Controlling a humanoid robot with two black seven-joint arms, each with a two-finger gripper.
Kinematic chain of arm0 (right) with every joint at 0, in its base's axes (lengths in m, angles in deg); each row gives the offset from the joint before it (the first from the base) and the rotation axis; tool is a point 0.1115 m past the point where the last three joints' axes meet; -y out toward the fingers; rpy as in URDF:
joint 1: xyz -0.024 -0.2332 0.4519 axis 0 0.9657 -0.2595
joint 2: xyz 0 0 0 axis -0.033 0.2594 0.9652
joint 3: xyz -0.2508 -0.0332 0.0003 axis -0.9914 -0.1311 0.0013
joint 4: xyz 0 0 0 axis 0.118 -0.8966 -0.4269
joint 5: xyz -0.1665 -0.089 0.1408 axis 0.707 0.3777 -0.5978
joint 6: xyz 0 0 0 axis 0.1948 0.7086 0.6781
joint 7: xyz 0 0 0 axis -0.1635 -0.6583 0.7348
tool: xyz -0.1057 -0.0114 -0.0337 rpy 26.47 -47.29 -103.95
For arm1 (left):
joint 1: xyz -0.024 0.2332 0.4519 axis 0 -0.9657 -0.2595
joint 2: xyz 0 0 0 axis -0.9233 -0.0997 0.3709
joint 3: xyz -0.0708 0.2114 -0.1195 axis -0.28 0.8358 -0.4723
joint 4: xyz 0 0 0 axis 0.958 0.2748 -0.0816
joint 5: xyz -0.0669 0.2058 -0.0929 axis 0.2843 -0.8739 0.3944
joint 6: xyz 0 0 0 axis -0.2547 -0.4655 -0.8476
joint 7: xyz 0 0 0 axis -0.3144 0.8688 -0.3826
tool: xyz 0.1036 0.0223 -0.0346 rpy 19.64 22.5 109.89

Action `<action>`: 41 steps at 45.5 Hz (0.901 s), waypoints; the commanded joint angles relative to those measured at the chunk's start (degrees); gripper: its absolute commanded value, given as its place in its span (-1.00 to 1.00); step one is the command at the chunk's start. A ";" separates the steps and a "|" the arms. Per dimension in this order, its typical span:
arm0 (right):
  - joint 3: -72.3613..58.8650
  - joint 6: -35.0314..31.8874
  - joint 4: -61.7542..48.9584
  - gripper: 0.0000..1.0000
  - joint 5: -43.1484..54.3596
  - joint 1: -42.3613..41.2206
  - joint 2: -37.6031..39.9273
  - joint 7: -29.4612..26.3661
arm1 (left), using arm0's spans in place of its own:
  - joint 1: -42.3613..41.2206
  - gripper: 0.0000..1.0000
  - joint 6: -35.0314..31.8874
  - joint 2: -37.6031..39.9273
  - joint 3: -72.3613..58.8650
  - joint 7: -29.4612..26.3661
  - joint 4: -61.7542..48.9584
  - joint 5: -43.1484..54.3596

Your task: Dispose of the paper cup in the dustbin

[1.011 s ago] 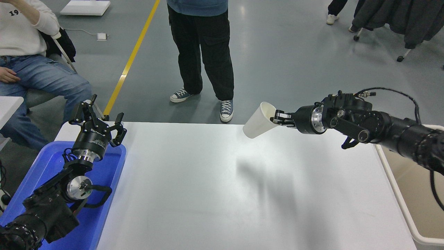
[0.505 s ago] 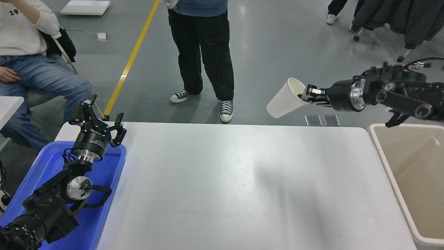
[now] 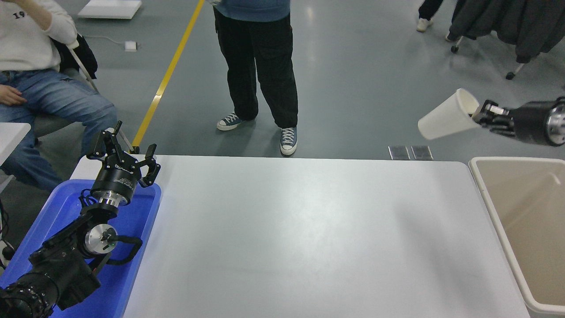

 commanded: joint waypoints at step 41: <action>42.58 10.83 -44.83 -1.00 -50.46 41.10 -21.07 -21.72 | 0.00 1.00 -0.01 0.08 0.00 0.00 0.04 0.01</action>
